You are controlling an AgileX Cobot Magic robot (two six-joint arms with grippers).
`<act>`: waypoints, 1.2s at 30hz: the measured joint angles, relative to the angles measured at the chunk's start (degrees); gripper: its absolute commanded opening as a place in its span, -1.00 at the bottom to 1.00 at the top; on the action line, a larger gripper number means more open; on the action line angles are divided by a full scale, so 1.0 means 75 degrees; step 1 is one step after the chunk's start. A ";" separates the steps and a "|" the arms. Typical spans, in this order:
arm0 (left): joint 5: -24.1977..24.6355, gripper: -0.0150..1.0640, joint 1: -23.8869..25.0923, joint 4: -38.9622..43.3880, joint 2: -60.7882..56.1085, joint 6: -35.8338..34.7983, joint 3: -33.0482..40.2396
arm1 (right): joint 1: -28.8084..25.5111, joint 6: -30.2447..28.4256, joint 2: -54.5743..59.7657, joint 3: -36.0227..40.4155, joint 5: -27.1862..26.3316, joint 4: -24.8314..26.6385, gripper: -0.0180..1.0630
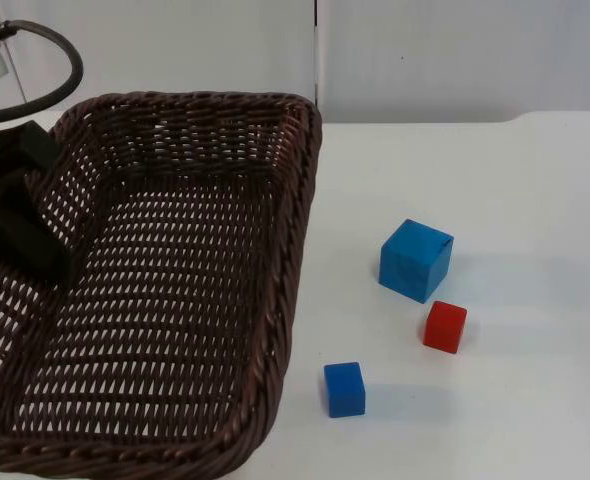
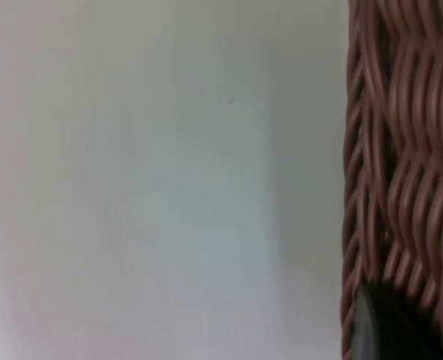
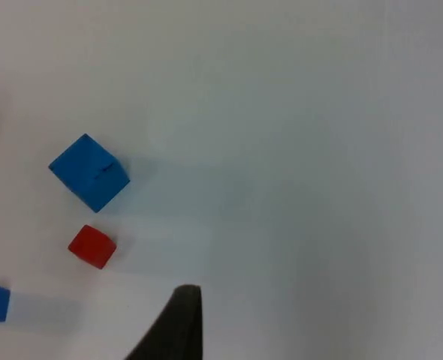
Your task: Pick up the basket with the left hand and place the largest block into the basket with the right hand.
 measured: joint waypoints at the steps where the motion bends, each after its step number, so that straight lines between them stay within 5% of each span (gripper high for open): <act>1: -0.0001 -0.97 0.0000 0.0000 0.0000 0.0000 0.0000 | 0.0000 0.0000 0.0186 -0.0103 -0.0015 0.0000 0.98; 22: 0.0014 -0.97 0.0000 0.0000 0.0000 0.0000 0.0000 | 0.0018 -0.0371 0.1456 -0.0373 -0.0499 0.0058 0.98; 36: -0.0001 -0.97 0.0000 0.0000 0.0000 0.0000 0.0000 | 0.1542 -0.1391 0.2940 -0.0373 -0.0843 0.0213 0.98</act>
